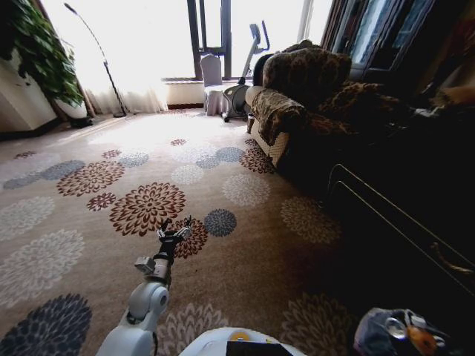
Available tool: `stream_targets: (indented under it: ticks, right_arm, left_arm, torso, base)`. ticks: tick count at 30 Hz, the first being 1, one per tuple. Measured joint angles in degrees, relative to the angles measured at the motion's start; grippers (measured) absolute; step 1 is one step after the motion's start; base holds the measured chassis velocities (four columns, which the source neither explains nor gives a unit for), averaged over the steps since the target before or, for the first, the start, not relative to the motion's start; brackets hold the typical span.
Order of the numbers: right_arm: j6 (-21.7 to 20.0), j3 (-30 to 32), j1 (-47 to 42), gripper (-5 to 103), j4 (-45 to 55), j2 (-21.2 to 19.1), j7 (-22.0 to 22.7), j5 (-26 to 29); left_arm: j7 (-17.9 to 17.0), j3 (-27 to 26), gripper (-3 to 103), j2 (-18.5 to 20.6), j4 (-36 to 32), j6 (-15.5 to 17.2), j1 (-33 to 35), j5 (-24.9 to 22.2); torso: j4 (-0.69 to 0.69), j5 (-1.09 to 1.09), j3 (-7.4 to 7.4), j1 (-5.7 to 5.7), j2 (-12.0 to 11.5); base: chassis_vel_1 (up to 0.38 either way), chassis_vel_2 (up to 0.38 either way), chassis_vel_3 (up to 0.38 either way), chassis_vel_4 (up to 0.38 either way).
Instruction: Pick up the trash from the ground and place it into the trash bin.
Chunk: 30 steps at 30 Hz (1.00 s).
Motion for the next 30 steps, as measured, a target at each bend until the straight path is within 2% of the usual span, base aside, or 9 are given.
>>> stream_targets:
  ticks: [1,3,4,6,8,11,16,24,30]
  right_arm:
    - [0.0,0.0,0.0,100,0.0,0.0,0.0,0.0]
    - [3.4,-0.6,-0.1,100,3.5,2.4,-8.3,-7.7]
    - [3.4,-0.6,-0.1,100,3.5,2.4,-8.3,-7.7]
    - [7.2,-1.7,-0.1,100,5.7,3.6,-18.3,-14.7]
    - [8.2,-2.0,0.2,100,6.1,3.7,-21.0,-16.2]
    - [9.4,-2.5,3.0,100,8.3,2.9,-29.7,-19.1]
    - [6.7,-3.8,8.4,100,11.0,0.6,-31.6,-21.0]
    - [-3.3,-11.3,23.8,100,16.0,-3.1,-27.5,-25.7]
    - [-3.7,-14.2,26.1,100,16.9,-3.1,-27.8,-26.8]
  left_arm:
    - [0.0,0.0,100,0.0,0.0,0.0,0.0,0.0]
    - [0.0,0.0,100,0.0,0.0,0.0,0.0,0.0]
    - [0.0,0.0,100,0.0,0.0,0.0,0.0,0.0]
    - [0.0,0.0,100,0.0,0.0,0.0,0.0,0.0]
    - [0.0,0.0,100,0.0,0.0,0.0,0.0,0.0]
    - [0.0,0.0,100,0.0,0.0,0.0,0.0,0.0]
    - [0.0,0.0,100,0.0,0.0,0.0,0.0,0.0]
    - [0.0,0.0,100,0.0,0.0,0.0,0.0,0.0]
    - [0.0,0.0,100,0.0,0.0,0.0,0.0,0.0]
  torso:
    - [0.00,0.00,0.00,0.00,0.0]
    - [-0.01,-0.02,0.00,0.00,0.0]
    - [-0.01,-0.02,0.00,0.00,0.0]
    - [-0.02,-0.02,0.00,0.00,0.0]
    - [-0.02,0.00,0.00,0.00,0.0]
    - [-0.01,0.01,0.00,0.00,0.0]
    - [0.01,-0.01,0.01,0.00,0.0]
    - [0.00,0.00,0.01,0.00,0.0]
    - [-0.01,0.00,0.01,0.00,0.0]
  base:
    - [0.000,0.000,0.000,0.000]
    - [0.000,0.000,0.000,0.000]
    - [0.000,0.000,0.000,0.000]
    - [0.000,0.000,0.000,0.000]
    - [0.000,0.000,0.000,0.000]
    - [0.000,0.000,0.000,0.000]
    - [0.000,0.000,0.000,0.000]
    - [0.000,0.000,0.000,0.000]
    - [0.000,0.000,0.000,0.000]
